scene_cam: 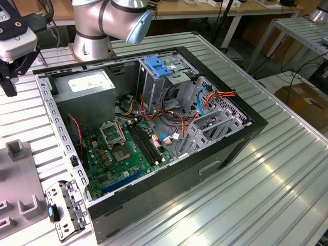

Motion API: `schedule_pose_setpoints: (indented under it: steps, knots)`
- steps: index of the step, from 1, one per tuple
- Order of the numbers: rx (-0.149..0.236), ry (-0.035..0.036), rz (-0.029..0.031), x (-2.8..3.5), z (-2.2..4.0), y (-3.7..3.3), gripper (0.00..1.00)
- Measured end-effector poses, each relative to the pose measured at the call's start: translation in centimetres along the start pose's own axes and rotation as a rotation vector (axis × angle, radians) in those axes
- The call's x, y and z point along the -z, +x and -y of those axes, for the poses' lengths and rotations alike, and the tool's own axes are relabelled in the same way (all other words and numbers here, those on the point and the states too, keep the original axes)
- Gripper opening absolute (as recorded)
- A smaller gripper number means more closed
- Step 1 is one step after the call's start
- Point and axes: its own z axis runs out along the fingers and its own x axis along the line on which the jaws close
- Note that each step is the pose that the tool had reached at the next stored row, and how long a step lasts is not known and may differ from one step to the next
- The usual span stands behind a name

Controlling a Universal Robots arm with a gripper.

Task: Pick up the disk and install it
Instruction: 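Reach for the disk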

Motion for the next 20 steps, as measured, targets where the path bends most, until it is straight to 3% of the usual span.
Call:
schedule_pose_setpoints:
  steps: [20]
  knots:
    - [0.0, 0.0, 0.0, 0.01, 0.1, 1.3, 0.11]
